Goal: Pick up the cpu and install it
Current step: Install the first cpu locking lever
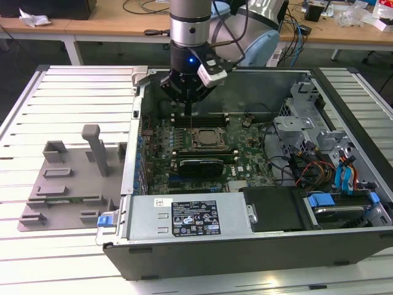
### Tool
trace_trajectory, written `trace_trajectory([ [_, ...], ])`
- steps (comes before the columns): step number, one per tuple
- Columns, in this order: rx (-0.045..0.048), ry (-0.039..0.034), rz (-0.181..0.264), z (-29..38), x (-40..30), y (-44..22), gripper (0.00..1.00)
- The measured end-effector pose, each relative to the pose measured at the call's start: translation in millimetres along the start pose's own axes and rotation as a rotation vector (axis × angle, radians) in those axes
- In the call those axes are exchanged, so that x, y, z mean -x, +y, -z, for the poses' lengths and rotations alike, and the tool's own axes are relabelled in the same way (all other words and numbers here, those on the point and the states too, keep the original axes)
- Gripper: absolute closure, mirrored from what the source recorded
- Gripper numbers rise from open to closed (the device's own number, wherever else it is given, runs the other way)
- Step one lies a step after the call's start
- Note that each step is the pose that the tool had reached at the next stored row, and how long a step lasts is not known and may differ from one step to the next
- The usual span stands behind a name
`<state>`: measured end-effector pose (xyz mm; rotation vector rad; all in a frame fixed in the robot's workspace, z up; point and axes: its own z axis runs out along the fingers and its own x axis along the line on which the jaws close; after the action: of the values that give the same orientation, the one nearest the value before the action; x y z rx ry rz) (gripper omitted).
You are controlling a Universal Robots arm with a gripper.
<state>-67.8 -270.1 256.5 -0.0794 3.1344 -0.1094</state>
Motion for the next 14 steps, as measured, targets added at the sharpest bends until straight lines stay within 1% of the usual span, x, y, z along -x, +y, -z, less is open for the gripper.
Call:
trace_trajectory([
  [3,0.0,0.0004,0.0,-0.1,7.6,-0.4,0.89],
  [7,0.0,0.0008,0.0,-0.2,15.4,-0.8,0.89],
  [9,0.0001,0.0009,0.0,-0.3,17.7,-0.9,0.89],
  [10,0.0001,0.0012,0.0,-0.6,19.9,-1.0,0.89],
  [12,0.0,0.0013,0.0,-0.7,20.1,-1.0,0.89],
  [13,0.0014,0.0013,0.0,-0.8,20.1,-1.0,0.89],
  [14,0.0229,0.0002,0.0,-0.8,20.0,-1.1,0.89],
])
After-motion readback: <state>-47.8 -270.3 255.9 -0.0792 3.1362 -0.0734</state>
